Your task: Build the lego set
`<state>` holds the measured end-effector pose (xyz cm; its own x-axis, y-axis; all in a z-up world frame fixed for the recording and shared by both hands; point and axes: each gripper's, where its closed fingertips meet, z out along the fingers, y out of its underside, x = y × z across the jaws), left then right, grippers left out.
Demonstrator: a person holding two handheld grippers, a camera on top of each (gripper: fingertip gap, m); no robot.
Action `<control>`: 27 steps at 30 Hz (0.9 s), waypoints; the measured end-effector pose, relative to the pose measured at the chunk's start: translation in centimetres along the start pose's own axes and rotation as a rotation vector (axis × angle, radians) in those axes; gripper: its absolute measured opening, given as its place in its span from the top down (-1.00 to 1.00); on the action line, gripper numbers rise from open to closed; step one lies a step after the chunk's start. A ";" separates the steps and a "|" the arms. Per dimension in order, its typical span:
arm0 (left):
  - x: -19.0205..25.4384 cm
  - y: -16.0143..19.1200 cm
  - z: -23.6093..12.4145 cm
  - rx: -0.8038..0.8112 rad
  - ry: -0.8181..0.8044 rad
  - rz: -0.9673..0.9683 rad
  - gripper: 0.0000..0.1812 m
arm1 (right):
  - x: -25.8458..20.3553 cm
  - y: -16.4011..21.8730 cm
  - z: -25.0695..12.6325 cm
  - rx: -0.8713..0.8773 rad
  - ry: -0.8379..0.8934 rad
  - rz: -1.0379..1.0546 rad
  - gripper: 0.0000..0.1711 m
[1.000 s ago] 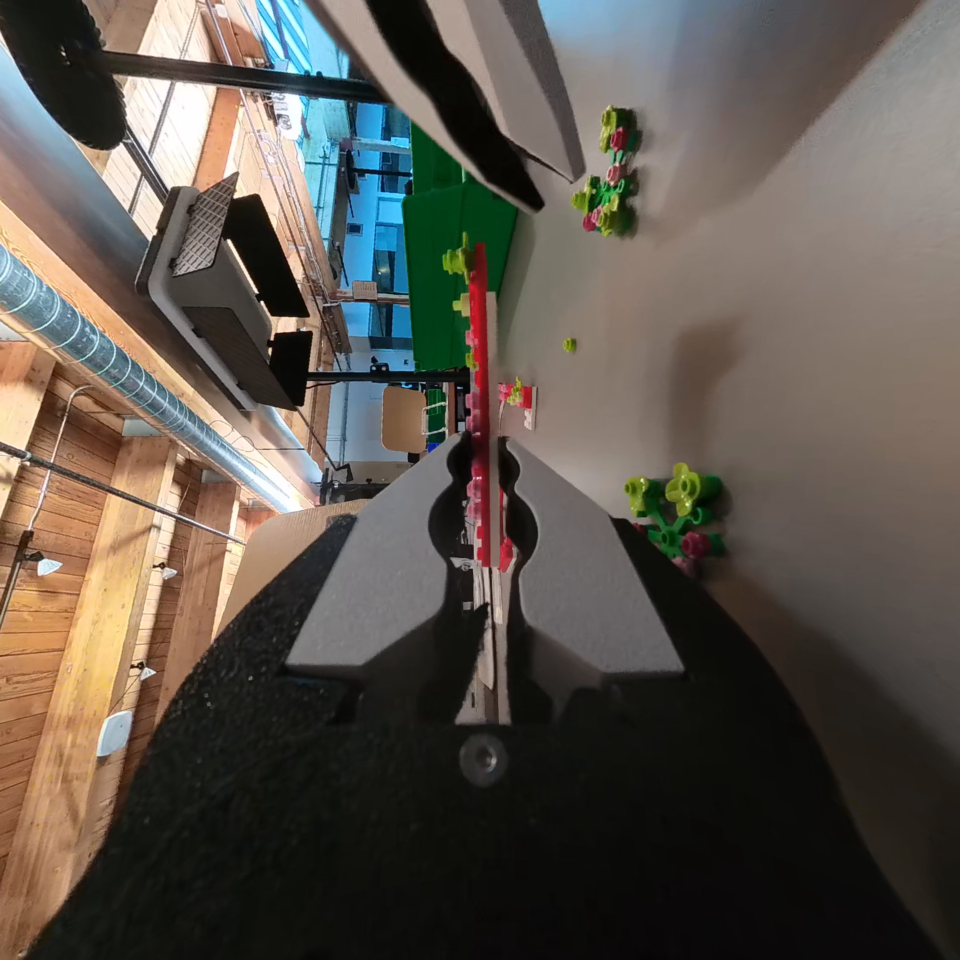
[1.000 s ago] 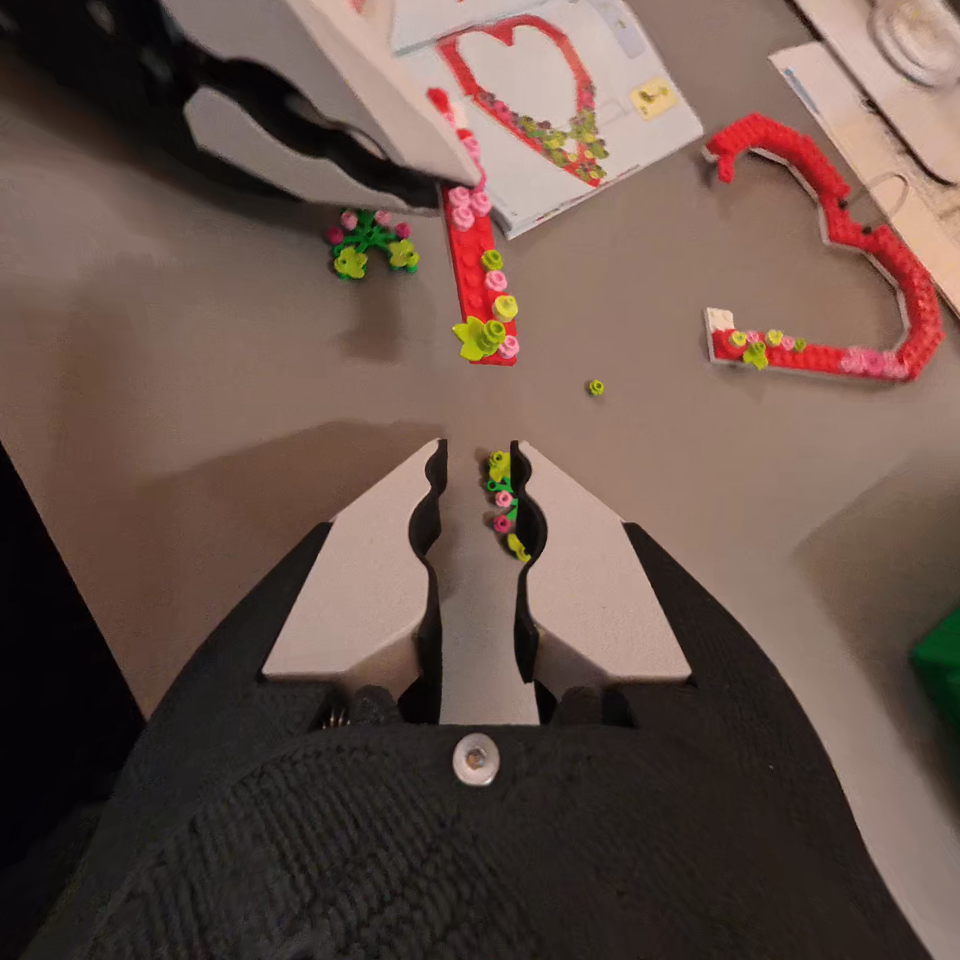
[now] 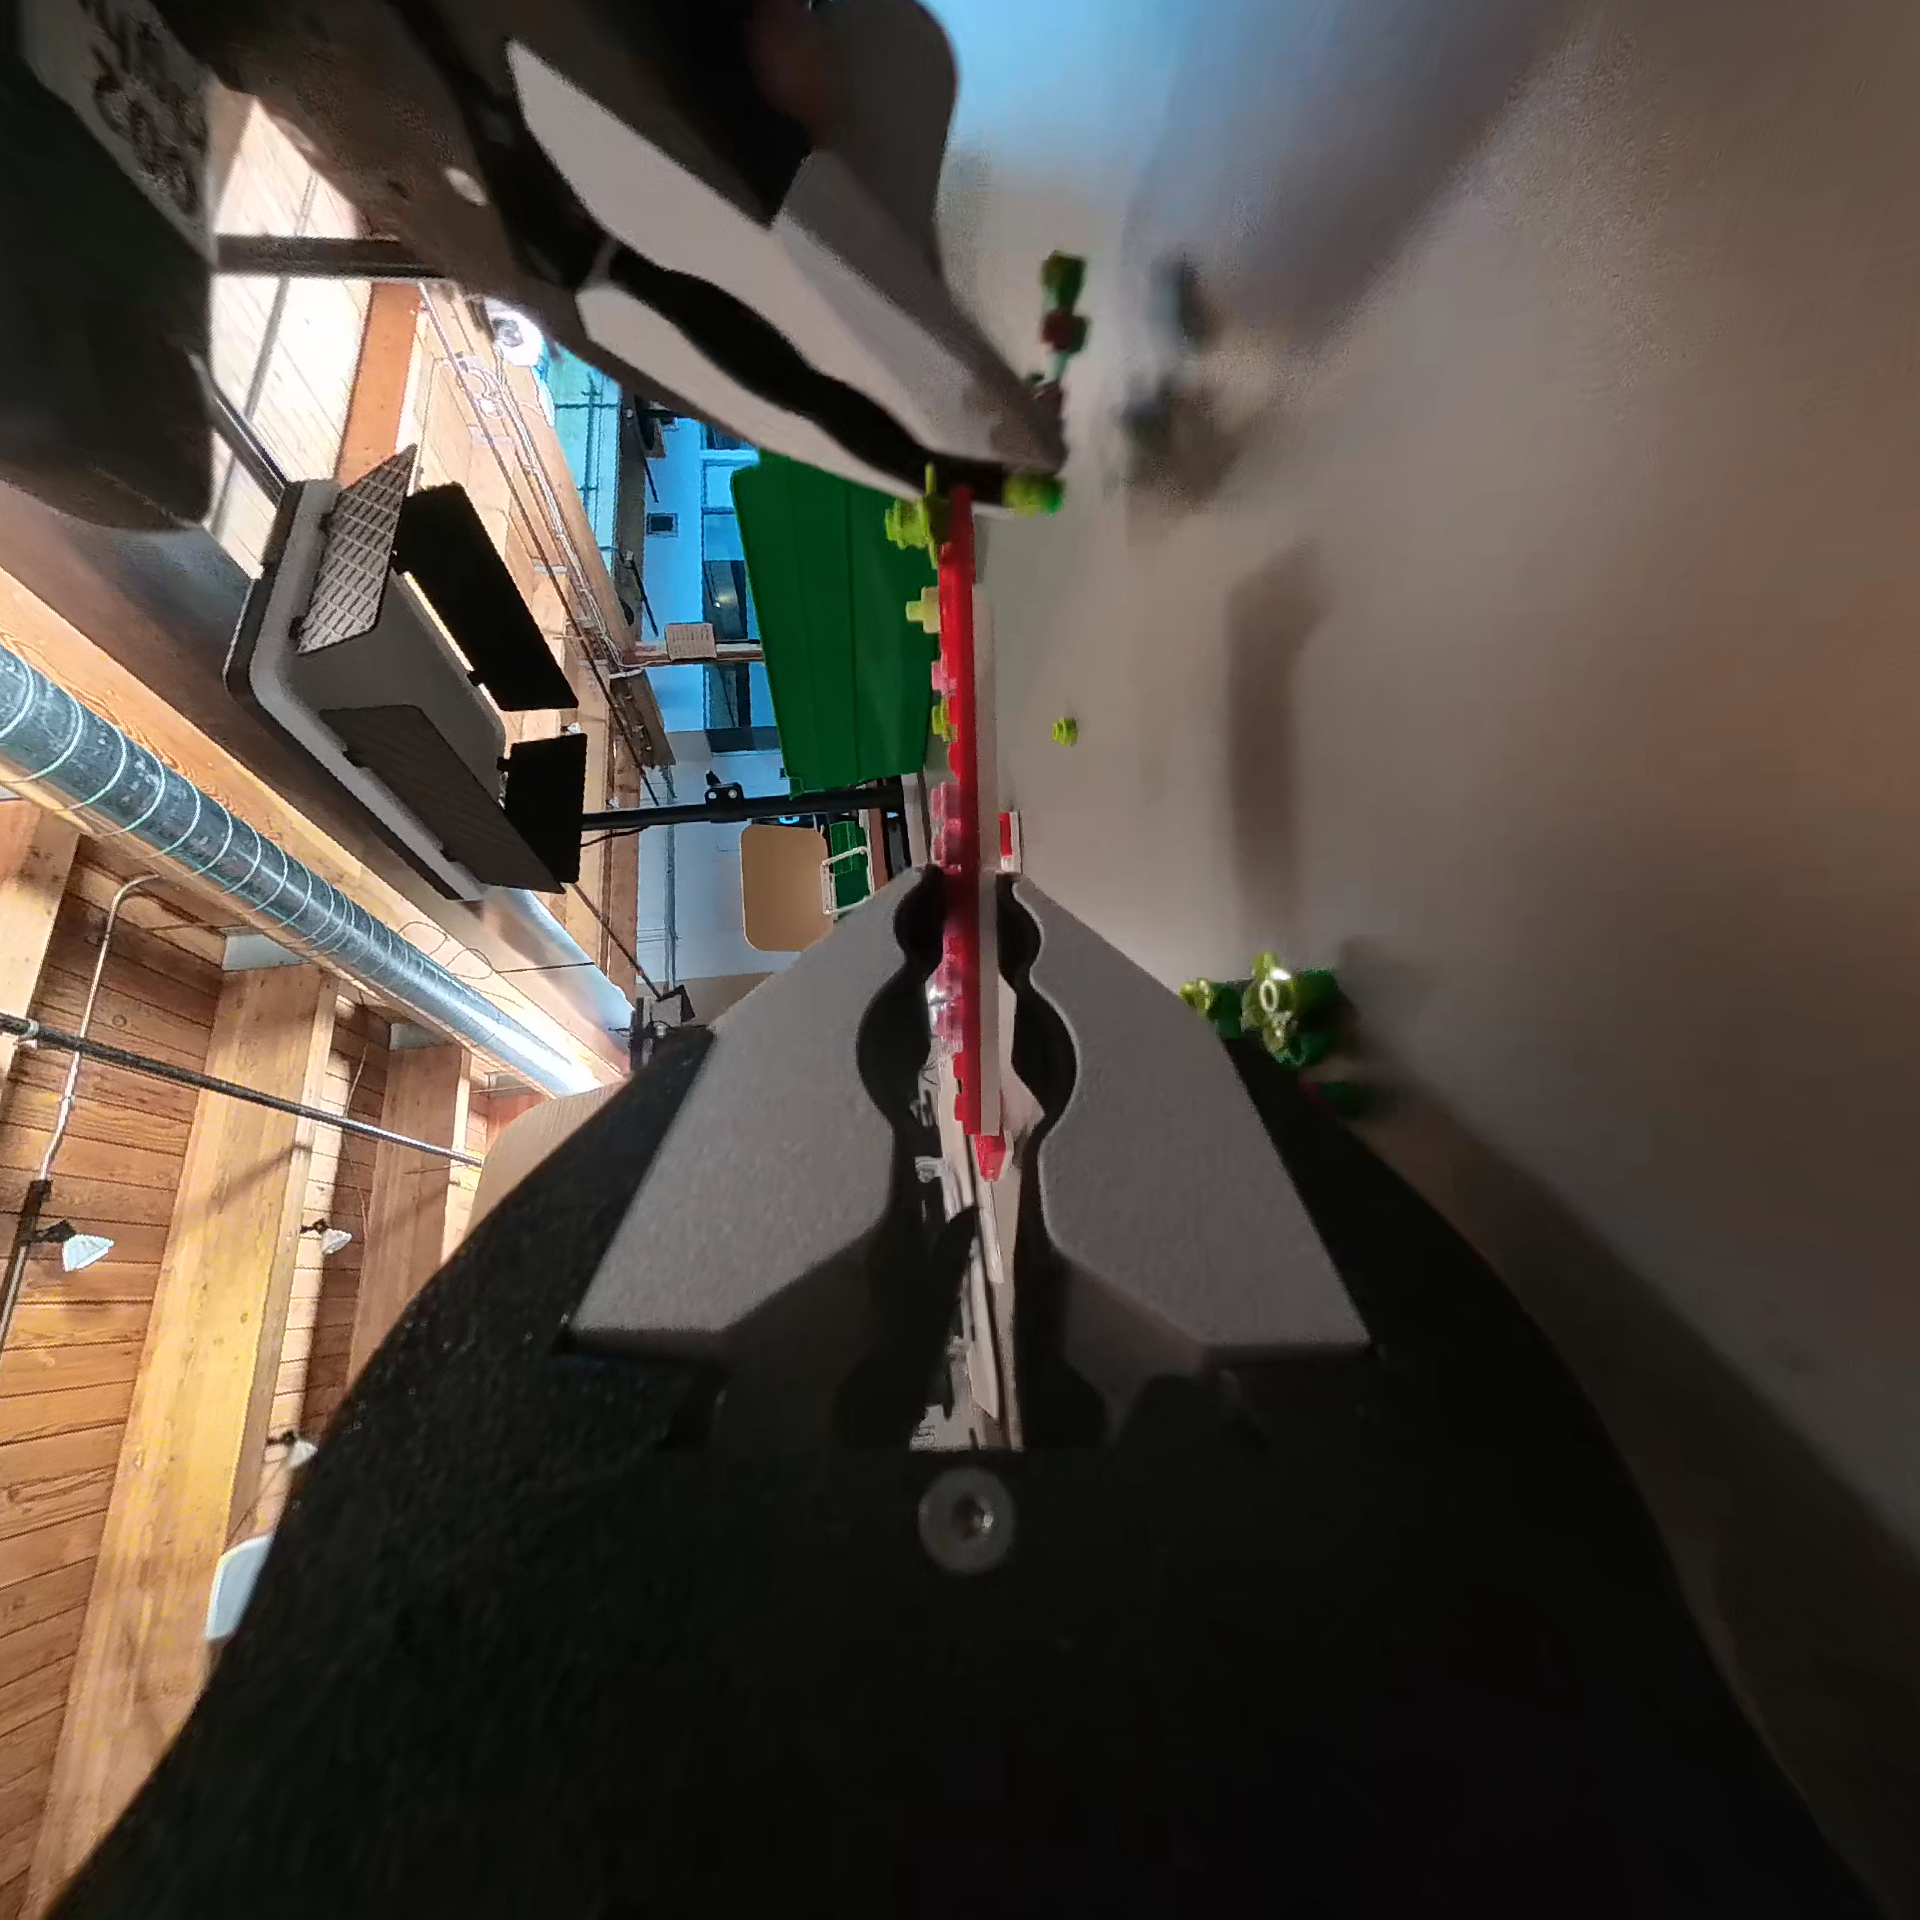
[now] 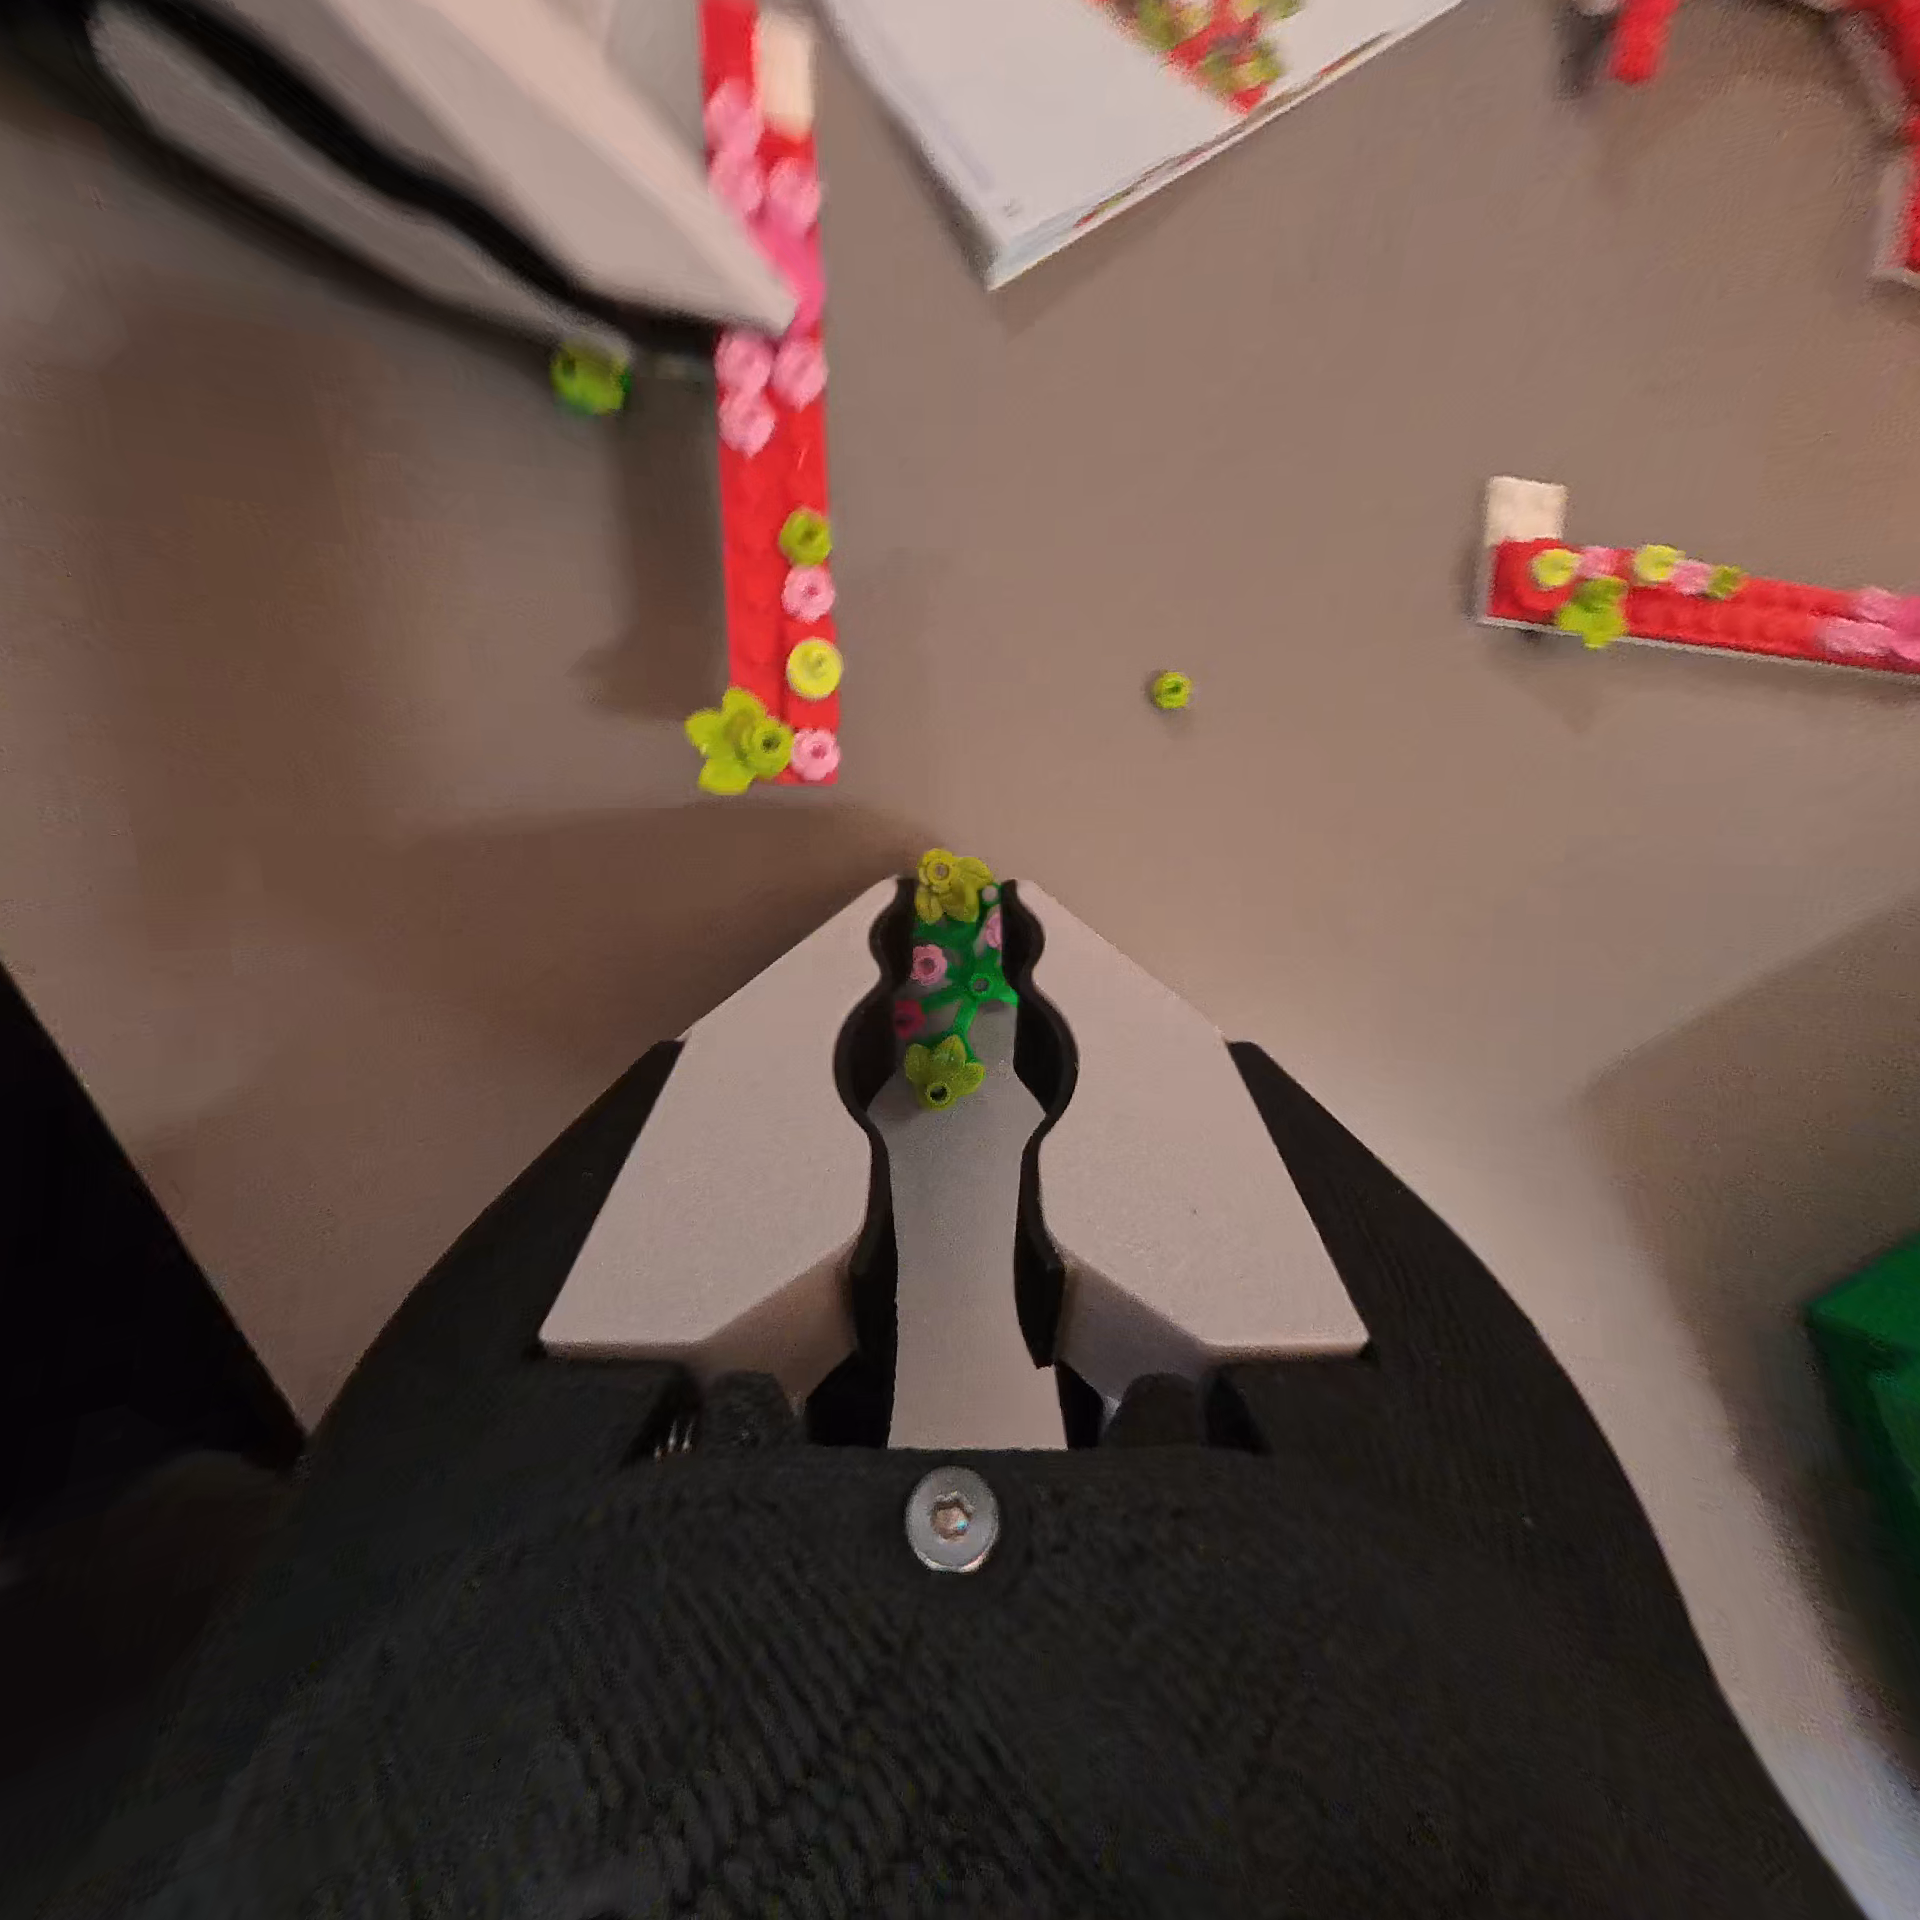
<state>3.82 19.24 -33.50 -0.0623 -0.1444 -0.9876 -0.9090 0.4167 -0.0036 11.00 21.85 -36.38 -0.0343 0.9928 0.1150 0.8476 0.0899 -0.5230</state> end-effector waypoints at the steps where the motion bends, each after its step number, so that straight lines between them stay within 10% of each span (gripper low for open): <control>1: 0.0 -0.1 0.0 0.004 -0.001 0.009 0.94 | 0.3 -0.7 -0.6 0.044 0.019 0.051 0.84; 7: 1.4 -1.5 -0.1 0.064 0.046 0.093 0.94 | -2.2 -6.3 -3.3 0.271 -0.084 0.250 0.83; 27: -1.3 -2.1 -0.9 0.091 -0.101 0.069 0.93 | -3.5 -6.8 -1.7 0.033 0.045 0.268 0.83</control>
<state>5.44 17.71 -32.03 -0.0777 -0.0238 -0.9967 -0.8624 0.5032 0.0553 6.24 17.63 -31.77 0.2136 0.9769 0.0060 0.8057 -0.1727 -0.5666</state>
